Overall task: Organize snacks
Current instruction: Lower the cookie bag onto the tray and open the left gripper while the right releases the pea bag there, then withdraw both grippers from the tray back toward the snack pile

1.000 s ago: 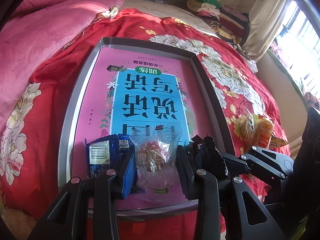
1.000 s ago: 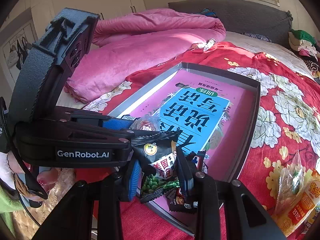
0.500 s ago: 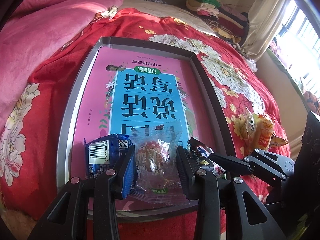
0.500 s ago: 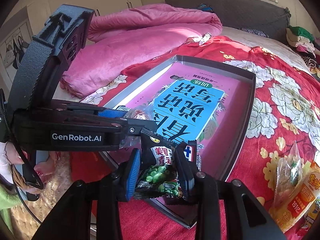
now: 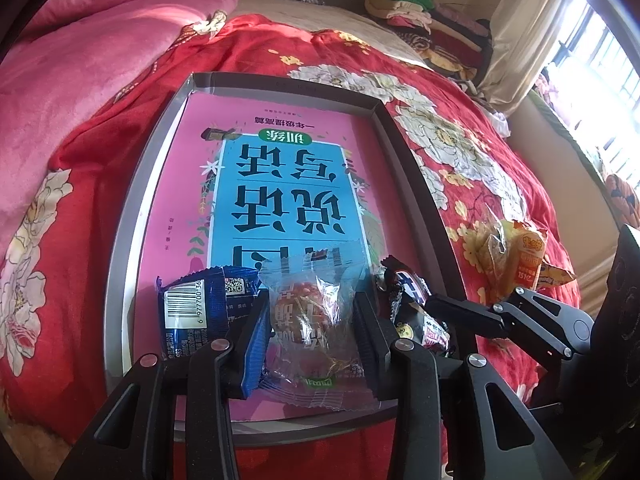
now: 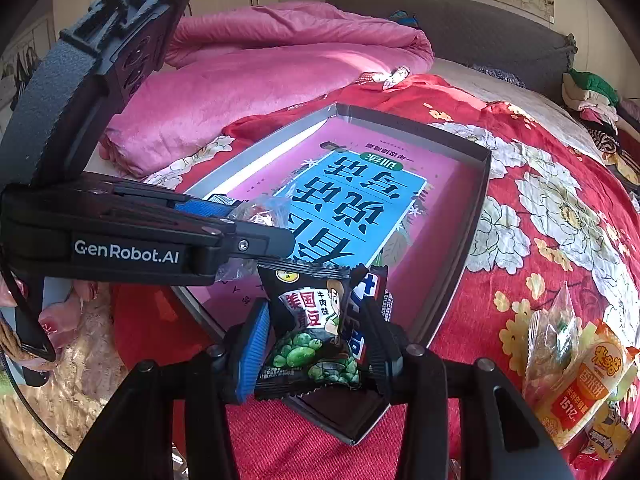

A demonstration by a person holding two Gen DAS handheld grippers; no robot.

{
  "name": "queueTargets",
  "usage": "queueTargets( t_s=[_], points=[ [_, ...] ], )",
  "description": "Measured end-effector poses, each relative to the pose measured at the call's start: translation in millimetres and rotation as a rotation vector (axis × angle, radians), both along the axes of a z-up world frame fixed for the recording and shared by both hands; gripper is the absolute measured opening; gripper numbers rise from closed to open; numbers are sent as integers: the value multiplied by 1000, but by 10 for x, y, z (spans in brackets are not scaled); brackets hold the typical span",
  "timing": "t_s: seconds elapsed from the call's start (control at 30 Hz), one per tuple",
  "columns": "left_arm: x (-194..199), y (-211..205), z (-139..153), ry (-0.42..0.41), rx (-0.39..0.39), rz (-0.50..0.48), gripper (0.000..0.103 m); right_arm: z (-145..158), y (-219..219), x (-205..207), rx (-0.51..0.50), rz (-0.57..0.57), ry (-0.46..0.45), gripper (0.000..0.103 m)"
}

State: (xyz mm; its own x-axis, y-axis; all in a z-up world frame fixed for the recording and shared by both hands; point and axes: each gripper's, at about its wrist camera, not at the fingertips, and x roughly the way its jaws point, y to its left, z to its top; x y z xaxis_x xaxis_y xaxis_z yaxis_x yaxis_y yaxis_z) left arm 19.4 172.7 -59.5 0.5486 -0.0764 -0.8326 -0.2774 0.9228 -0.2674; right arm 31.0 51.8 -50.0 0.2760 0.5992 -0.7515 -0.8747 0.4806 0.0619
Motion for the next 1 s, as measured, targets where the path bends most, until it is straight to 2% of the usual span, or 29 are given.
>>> queueTargets(
  t_s=[0.13,0.57,0.7,0.8,1.0],
  points=[
    [2,5,-1,0,-2,1,43,17,-23,-3,6,-1,6,47],
    [-28,26,70,-32,-7,19,61,133,-172,45,47,-40,19,50],
    [-56,74,118,-61,-33,36,63,181,-220,52,67,-54,19,51],
    [-78,93,170,-87,-33,47,67,240,-248,35,84,-55,6,56],
    [-114,83,271,-125,-28,57,72,323,-301,31,113,-67,-4,57]
  ],
)
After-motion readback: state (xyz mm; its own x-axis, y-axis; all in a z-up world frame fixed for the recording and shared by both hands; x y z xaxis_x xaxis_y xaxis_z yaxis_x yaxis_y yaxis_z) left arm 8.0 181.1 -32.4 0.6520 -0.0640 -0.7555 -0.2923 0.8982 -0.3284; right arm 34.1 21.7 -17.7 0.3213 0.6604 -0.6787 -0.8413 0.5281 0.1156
